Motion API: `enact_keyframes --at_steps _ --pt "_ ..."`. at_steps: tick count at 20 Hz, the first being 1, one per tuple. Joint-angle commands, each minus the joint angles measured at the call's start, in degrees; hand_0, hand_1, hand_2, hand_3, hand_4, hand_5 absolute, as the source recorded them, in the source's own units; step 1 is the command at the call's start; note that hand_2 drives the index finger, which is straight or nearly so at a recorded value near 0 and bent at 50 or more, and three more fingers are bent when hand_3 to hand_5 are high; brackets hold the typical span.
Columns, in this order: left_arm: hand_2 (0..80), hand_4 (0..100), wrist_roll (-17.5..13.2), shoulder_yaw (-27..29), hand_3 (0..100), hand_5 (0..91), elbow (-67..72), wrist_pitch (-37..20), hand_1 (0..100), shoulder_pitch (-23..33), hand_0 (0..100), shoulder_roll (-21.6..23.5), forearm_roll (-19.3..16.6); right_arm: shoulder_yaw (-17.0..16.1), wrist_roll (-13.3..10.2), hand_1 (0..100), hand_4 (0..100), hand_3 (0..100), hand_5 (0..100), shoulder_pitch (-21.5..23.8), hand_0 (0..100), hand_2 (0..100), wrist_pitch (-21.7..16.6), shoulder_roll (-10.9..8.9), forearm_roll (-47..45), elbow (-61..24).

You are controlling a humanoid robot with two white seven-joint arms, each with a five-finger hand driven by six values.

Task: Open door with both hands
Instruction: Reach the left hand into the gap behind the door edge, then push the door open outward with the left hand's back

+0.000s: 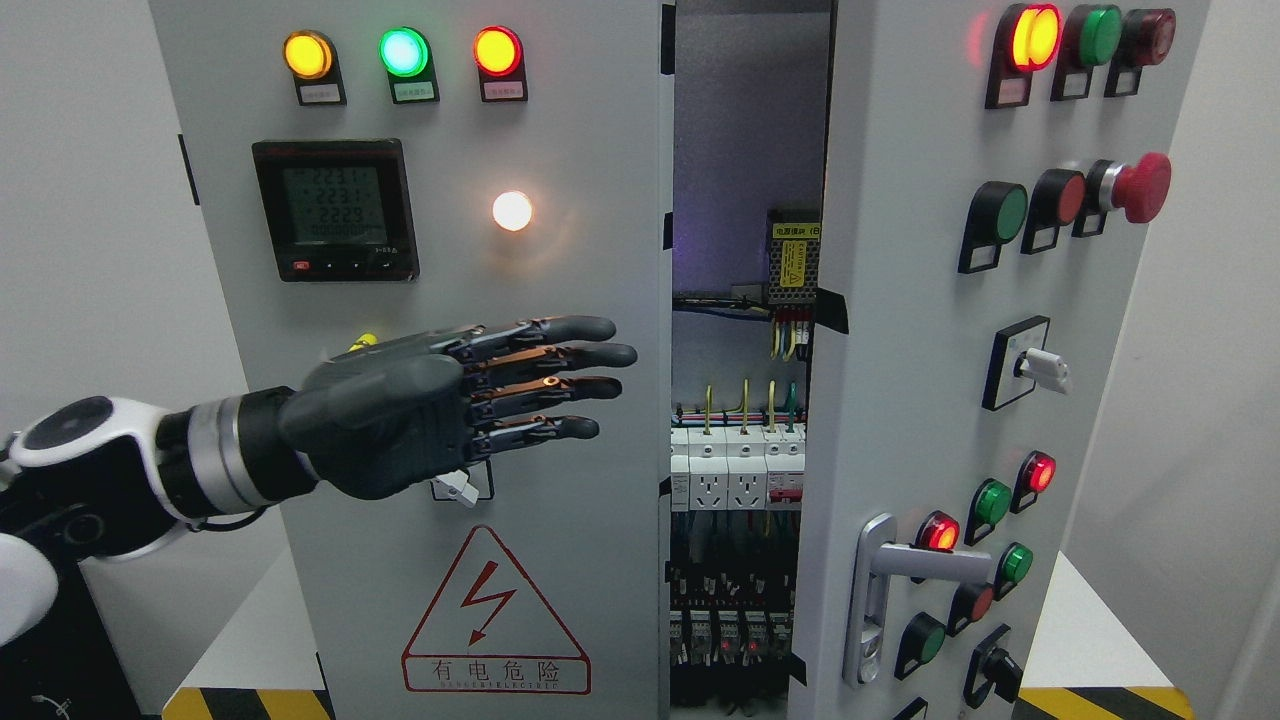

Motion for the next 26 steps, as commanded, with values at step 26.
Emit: enact_keyframes --at_steps 26 --pt "0.0 0 19.8 0.3 0 0.0 -1.2 0.0 56 -1.1 12 -32.0 -0.8 0.0 0.0 14 0 0 0 0.0 6 0 0.0 0.0 0.0 -0.1"
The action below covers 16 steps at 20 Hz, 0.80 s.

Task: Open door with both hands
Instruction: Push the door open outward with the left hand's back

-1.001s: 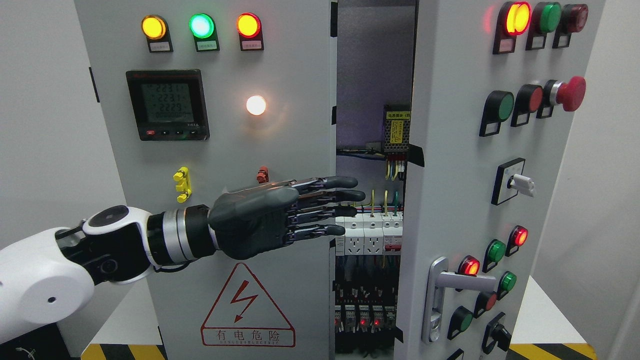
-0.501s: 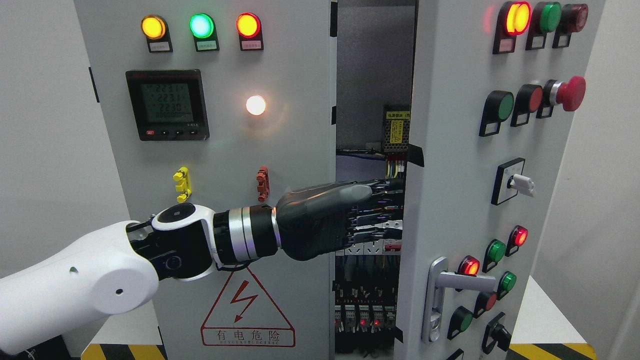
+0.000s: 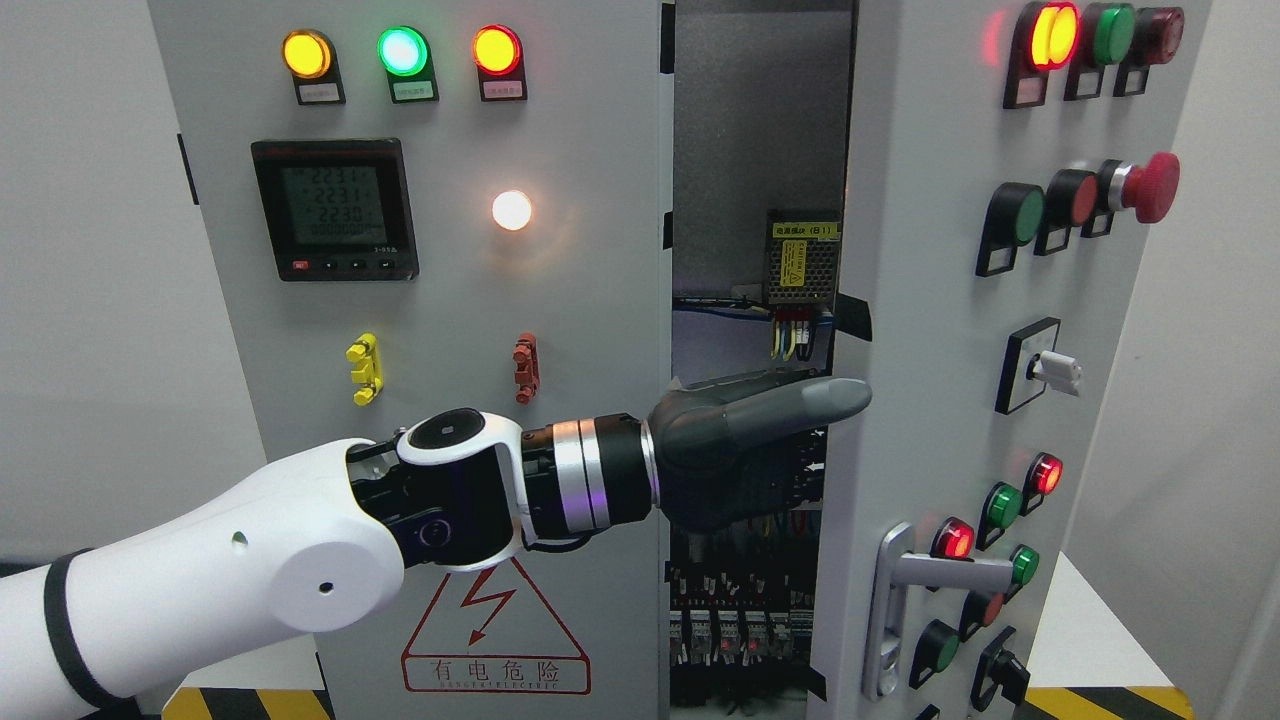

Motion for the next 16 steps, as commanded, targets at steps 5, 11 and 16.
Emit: enact_keyframes --at_steps 5,11,16 --pt "0.0 0 6.5 2.7 0 0.0 -2.0 -0.3 56 0.4 12 -14.8 -4.7 0.0 0.0 14 0 0 0 0.0 6 0 0.1 -0.02 0.0 -0.1" --pt "0.0 0 7.1 4.7 0 0.0 0.9 -0.3 56 0.0 12 -22.2 -6.0 0.0 0.0 14 0 0 0 0.0 6 0 0.0 -0.02 0.0 -0.1" --pt "0.0 0 7.4 4.8 0 0.0 1.0 -0.2 56 -0.8 12 -26.4 -8.0 0.0 0.0 14 0 0 0 0.0 6 0 0.0 0.07 0.0 -0.1"
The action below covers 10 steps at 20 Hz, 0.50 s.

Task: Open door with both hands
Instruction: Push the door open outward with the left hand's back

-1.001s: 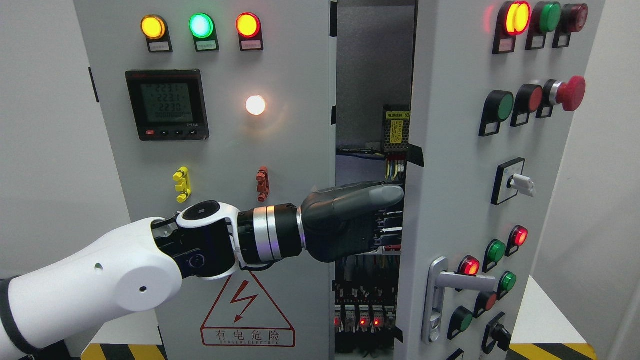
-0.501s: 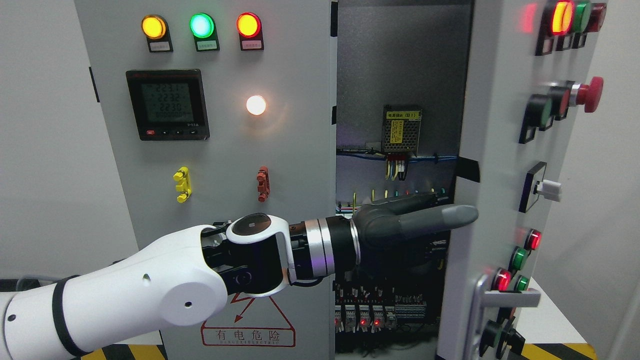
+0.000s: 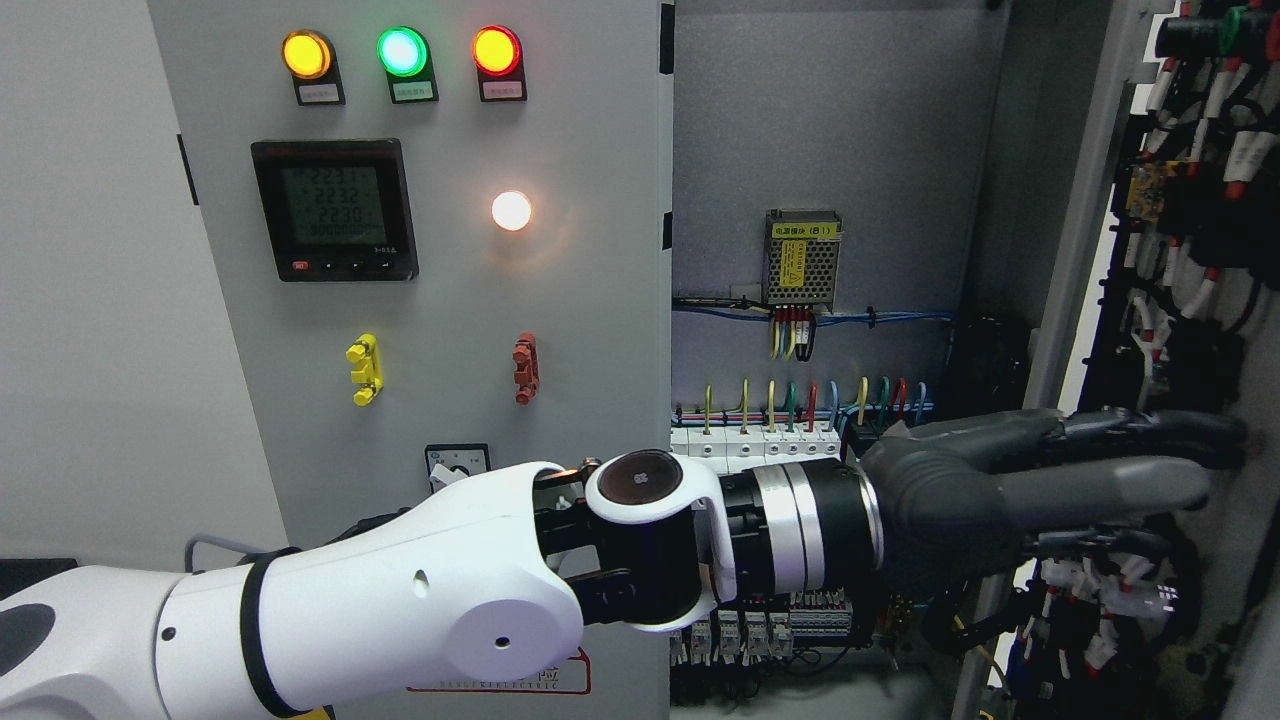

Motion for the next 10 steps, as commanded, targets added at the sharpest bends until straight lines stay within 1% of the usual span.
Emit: enact_keyframes --at_steps 1,2,4,10 --pt "0.0 0 0.5 1.8 0 0.0 1.2 0.1 56 -0.9 12 -11.7 -1.9 0.0 0.0 14 0 0 0 0.0 6 0 0.0 -0.01 0.0 0.0" --pt "0.0 0 1.1 1.8 0 0.0 1.8 0.2 56 -0.8 12 -13.1 -1.9 0.0 0.0 14 0 0 0 0.0 6 0 0.0 -0.02 0.0 0.0" --pt "0.0 0 1.4 1.8 0 0.0 4.4 0.3 56 -0.7 12 -15.6 -2.0 0.0 0.0 14 0 0 0 0.0 6 0 0.0 -0.02 0.0 0.0" --pt "0.0 0 1.4 1.4 0 0.0 11.0 0.2 56 -0.2 12 -19.5 -2.0 0.0 0.0 14 0 0 0 0.0 6 0 0.0 -0.02 0.0 0.0"
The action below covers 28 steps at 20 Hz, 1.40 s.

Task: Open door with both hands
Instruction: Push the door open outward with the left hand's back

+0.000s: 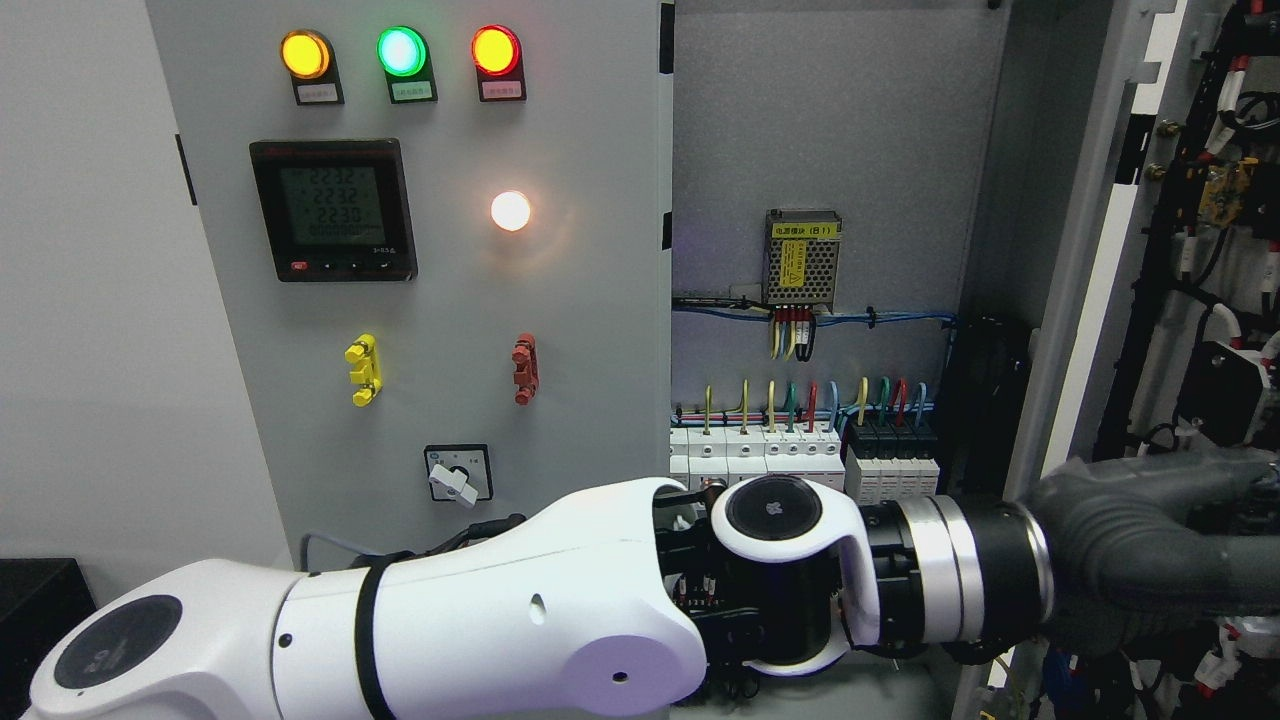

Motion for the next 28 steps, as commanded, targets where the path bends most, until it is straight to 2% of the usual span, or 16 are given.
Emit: enact_keyframes --at_steps 1,10,16,18,24,28 --pt "0.0 0 0.0 0.4 0 0.0 7.9 0.1 56 0.3 12 -9.9 -0.3 0.0 0.0 14 0 0 0 0.0 6 0 0.0 -0.02 -0.1 0.0" --pt "0.0 0 0.0 0.2 0 0.0 13.5 0.0 56 0.3 12 -11.2 -0.3 0.0 0.0 14 0 0 0 0.0 6 0 0.0 -0.02 0.0 0.0" --pt "0.0 0 0.0 0.6 0 0.0 12.3 0.1 56 0.3 12 -9.9 -0.2 0.0 0.0 14 0 0 0 0.0 6 0 0.0 0.07 0.0 0.0" --pt "0.0 0 0.0 1.2 0 0.0 8.6 0.1 56 0.3 12 -6.0 -0.2 0.0 0.0 14 0 0 0 0.0 6 0 0.0 -0.02 0.0 0.0" --pt "0.0 0 -0.5 2.4 0 0.0 -2.1 0.1 56 0.7 12 10.3 0.1 0.0 0.0 14 0 0 0 0.0 6 0 0.0 -0.02 0.0 0.0" --pt "0.0 0 -2.1 2.1 0 0.0 -10.6 0.4 56 5.1 12 21.1 -0.1 0.0 0.0 14 0 0 0 0.0 6 0 0.0 -0.01 0.0 0.0"
